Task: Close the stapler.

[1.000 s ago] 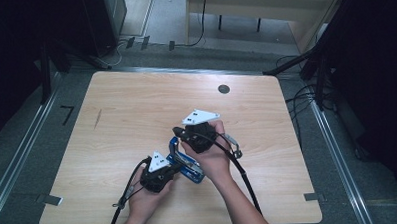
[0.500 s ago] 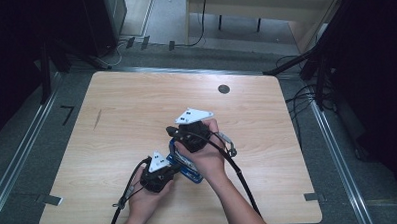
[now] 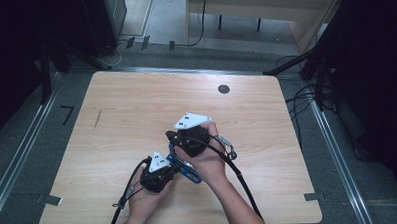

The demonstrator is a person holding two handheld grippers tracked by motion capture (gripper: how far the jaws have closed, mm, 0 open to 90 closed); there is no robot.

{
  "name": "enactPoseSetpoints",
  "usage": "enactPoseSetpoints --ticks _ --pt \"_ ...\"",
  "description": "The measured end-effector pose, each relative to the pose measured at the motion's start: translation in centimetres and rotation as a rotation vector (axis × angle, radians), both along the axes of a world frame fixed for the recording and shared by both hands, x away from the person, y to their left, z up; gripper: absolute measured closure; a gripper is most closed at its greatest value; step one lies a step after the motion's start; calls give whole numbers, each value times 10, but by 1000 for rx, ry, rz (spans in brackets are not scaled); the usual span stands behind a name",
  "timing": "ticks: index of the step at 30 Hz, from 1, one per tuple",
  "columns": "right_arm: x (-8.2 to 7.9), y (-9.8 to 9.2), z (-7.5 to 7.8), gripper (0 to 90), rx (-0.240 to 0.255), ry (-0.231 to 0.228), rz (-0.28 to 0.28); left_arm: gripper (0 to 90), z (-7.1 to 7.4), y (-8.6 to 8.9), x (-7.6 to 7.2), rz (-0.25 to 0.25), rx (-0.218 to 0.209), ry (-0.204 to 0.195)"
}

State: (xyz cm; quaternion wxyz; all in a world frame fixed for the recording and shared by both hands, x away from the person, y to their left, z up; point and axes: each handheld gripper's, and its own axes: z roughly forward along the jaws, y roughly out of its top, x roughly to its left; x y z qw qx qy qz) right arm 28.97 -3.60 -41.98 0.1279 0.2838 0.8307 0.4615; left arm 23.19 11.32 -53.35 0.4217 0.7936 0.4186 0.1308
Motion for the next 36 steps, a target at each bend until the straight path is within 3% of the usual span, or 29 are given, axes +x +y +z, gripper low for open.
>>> enactPoseSetpoints --ticks 10,36 --pt "-7 -11 1 900 13 -6 -1 900 0 -1 0 2 -1 -1" --pt "-29 -48 -23 900 22 14 -41 900 0 -1 -2 -7 17 1"
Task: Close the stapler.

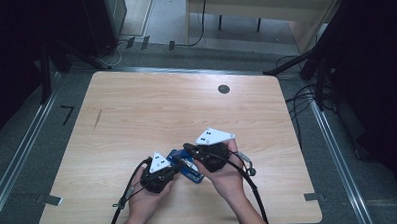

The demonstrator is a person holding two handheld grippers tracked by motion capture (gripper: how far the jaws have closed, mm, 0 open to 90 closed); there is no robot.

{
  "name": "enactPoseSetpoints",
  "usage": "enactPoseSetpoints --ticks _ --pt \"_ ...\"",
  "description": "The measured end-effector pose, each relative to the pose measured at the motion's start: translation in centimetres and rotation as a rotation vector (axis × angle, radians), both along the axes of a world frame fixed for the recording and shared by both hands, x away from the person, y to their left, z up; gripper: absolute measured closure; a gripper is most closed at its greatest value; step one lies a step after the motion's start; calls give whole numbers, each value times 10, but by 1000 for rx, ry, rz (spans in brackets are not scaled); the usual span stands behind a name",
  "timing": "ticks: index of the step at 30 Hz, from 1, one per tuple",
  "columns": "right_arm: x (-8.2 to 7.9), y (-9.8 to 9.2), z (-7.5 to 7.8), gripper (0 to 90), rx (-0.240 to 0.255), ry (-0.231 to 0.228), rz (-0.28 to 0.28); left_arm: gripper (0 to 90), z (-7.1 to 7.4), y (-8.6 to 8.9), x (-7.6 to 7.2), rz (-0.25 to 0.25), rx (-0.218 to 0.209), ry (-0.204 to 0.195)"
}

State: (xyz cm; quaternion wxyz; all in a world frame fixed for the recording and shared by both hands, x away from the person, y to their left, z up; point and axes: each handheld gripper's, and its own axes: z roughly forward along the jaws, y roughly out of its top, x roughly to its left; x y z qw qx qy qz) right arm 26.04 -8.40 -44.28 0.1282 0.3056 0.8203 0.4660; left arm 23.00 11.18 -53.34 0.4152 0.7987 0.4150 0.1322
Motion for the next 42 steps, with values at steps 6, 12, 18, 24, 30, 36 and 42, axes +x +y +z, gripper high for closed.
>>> enactPoseSetpoints --ticks 6,12,18,24,30,36,42 --pt "-7 -8 -8 900 8 11 -11 900 0 0 0 -2 2 2" --pt "-13 -15 -17 900 -5 24 -17 900 0 1 1 -2 -4 8" --pt "-17 -20 -26 900 7 41 -27 900 0 1 1 -2 -5 8" --pt "-22 -27 -37 900 3 56 -34 900 0 0 1 -10 -6 4" --pt "-26 -33 -45 900 -1 74 -46 900 0 1 1 -14 -3 5" --pt "-30 -34 -48 900 9 73 -42 900 0 1 0 -19 0 6" --pt "-35 -35 -53 900 35 59 -55 900 0 1 1 -21 -2 6"
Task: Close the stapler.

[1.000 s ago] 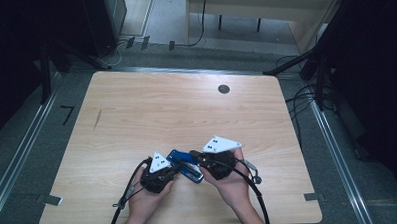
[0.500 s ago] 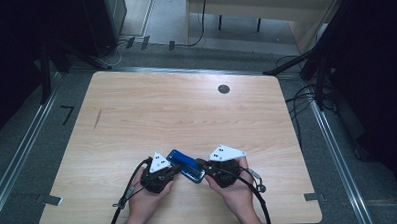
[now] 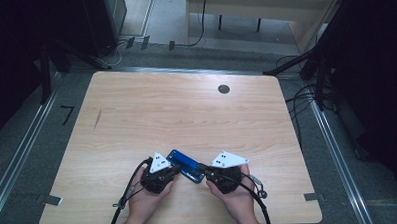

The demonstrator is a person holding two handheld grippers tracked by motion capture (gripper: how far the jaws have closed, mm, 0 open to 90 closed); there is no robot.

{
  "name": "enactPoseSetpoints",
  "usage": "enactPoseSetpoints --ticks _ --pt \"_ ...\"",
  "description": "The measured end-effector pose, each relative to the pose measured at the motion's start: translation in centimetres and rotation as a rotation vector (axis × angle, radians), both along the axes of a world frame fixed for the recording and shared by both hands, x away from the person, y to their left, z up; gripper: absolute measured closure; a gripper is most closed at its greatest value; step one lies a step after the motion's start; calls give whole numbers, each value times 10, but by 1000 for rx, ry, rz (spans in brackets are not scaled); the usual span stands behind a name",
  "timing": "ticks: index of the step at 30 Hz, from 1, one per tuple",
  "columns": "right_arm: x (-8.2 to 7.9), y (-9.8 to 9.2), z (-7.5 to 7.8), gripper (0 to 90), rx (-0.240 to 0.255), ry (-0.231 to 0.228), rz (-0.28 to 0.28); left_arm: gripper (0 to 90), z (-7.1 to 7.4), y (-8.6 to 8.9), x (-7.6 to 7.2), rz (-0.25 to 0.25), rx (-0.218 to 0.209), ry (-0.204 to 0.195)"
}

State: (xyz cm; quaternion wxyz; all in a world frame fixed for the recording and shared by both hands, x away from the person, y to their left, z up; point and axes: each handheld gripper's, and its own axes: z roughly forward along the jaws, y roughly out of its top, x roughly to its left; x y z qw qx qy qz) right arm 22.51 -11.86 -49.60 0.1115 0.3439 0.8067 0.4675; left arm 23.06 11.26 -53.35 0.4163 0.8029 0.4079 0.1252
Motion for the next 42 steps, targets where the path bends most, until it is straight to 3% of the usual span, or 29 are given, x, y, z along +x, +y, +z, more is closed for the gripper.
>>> enactPoseSetpoints --ticks 6,8,12,17,20,24,27,30,35,37,39,42 --pt "-4 2 -7 900 -19 -8 -24 900 0 0 0 1 -1 2" --pt "-4 2 -9 900 0 -11 -29 900 0 0 0 2 -1 0" --pt "-6 5 -9 900 -25 -27 -37 900 0 0 0 3 -1 1" --pt "-8 3 -15 900 17 -21 -58 900 0 0 0 4 -3 1" --pt "-9 5 -14 900 2 -32 -64 900 0 0 -1 6 -1 -1" --pt "-7 4 -13 900 28 12 -63 900 0 2 -1 23 -18 -3" --pt "-8 3 -12 900 20 11 -55 834 1 5 -1 30 -39 -3" --pt "-8 0 -7 900 61 7 -67 812 1 7 -4 37 -49 -37" --pt "-11 -1 -7 900 52 0 -83 684 3 11 -7 45 -46 -51" --pt "-13 -2 -7 900 58 -1 -82 644 4 15 -8 55 -56 -44" --pt "-15 -2 -6 900 66 -3 -84 607 6 21 -9 73 -44 -57" --pt "-18 -3 -5 900 70 -5 -83 528 7 34 -10 110 -59 -74"
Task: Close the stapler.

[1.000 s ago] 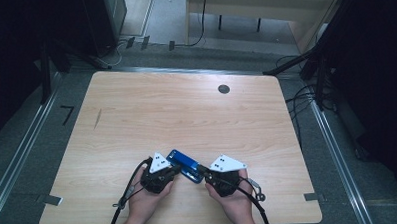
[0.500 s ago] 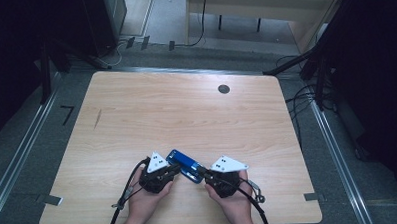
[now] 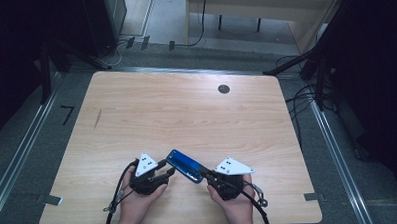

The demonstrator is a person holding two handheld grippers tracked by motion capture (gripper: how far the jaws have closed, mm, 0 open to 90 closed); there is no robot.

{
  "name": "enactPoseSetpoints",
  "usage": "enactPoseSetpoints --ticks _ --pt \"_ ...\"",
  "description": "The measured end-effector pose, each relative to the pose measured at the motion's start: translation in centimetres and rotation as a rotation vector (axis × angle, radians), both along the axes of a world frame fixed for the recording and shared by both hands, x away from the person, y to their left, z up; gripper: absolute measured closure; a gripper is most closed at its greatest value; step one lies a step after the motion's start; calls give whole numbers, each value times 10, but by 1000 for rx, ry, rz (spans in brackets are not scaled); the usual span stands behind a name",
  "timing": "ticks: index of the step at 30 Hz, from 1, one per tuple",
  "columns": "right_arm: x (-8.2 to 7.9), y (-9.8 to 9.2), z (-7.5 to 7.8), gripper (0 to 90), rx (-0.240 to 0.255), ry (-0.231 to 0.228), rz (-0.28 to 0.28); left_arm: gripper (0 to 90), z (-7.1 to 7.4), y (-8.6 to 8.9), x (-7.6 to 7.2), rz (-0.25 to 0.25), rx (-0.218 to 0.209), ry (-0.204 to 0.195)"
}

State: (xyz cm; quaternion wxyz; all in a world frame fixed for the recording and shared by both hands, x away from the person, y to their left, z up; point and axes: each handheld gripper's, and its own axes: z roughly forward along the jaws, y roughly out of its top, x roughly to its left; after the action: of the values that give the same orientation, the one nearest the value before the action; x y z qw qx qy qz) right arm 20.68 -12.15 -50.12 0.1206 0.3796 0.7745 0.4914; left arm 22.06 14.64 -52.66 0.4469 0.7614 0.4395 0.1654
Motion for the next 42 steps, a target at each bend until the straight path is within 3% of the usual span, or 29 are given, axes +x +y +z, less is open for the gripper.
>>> enactPoseSetpoints --ticks 5,15,20,22,25,29,32,38,42 --pt "-4 3 -2 900 -11 6 9 423 2 20 4 64 17 -21" --pt "-9 8 -5 900 -38 8 17 342 7 55 12 137 71 -12" --pt "-11 10 -11 900 -47 16 14 245 9 87 15 214 -9 14" --pt "-12 10 -13 900 -47 20 12 158 10 99 13 227 -25 26" --pt "-12 10 -14 900 -47 20 10 149 11 113 7 233 -66 22" --pt "-11 10 -14 900 -45 15 5 146 9 123 -3 229 -35 0" --pt "-11 11 -15 900 -53 4 3 146 5 127 -9 260 21 8" --pt "-12 12 -18 900 -46 10 -11 138 1 130 -14 284 36 -13" --pt "-13 15 -18 900 -56 4 -10 138 1 132 -13 285 15 -7"
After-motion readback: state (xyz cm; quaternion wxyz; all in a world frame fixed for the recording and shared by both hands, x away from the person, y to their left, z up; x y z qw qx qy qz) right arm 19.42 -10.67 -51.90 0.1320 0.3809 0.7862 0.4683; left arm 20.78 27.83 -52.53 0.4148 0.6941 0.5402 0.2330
